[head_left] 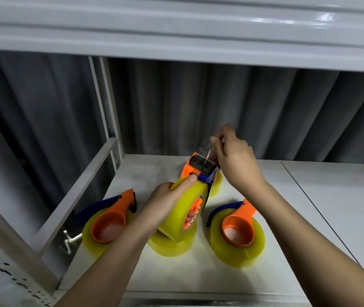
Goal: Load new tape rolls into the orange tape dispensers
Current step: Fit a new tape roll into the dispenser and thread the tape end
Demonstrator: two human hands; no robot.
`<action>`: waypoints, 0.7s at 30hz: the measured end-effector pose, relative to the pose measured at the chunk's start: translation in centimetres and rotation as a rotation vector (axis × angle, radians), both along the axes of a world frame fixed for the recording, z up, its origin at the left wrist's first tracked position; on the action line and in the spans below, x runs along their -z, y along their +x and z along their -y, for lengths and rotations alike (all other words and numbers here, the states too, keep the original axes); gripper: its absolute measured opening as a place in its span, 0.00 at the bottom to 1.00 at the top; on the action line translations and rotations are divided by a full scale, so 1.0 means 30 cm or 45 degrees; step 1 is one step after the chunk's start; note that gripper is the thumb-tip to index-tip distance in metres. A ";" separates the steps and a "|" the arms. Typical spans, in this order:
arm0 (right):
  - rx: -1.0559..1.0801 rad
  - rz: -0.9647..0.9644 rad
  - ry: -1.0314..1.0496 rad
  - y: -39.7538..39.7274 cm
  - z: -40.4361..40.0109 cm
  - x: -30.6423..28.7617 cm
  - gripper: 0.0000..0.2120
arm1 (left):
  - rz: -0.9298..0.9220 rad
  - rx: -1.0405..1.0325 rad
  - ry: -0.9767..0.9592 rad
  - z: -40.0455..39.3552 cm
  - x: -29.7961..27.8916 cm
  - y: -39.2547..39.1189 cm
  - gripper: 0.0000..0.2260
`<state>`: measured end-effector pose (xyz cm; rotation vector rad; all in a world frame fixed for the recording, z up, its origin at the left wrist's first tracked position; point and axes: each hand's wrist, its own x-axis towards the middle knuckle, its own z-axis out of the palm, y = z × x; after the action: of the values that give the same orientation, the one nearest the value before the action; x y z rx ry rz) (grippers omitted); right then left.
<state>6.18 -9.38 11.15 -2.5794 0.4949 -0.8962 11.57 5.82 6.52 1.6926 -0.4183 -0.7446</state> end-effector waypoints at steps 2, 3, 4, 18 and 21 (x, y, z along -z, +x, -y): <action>-0.013 -0.009 0.066 0.000 0.003 -0.006 0.11 | 0.015 -0.003 0.017 0.004 0.008 0.011 0.27; -0.019 -0.008 0.101 0.004 0.006 -0.007 0.10 | 0.015 0.004 0.030 0.003 0.010 0.017 0.23; -0.017 0.000 0.149 0.011 0.014 -0.007 0.10 | 0.013 0.027 0.028 -0.001 0.017 0.026 0.19; -0.213 -0.126 0.916 0.023 0.110 -0.060 0.06 | -0.157 0.155 -0.093 -0.021 0.000 0.006 0.09; -0.236 -0.132 0.925 0.025 0.109 -0.058 0.07 | -0.096 0.130 -0.064 0.000 0.004 0.011 0.24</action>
<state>6.91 -12.66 12.90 -1.9634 0.4855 -0.4092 11.89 5.83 6.40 1.6001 -0.4696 -0.8634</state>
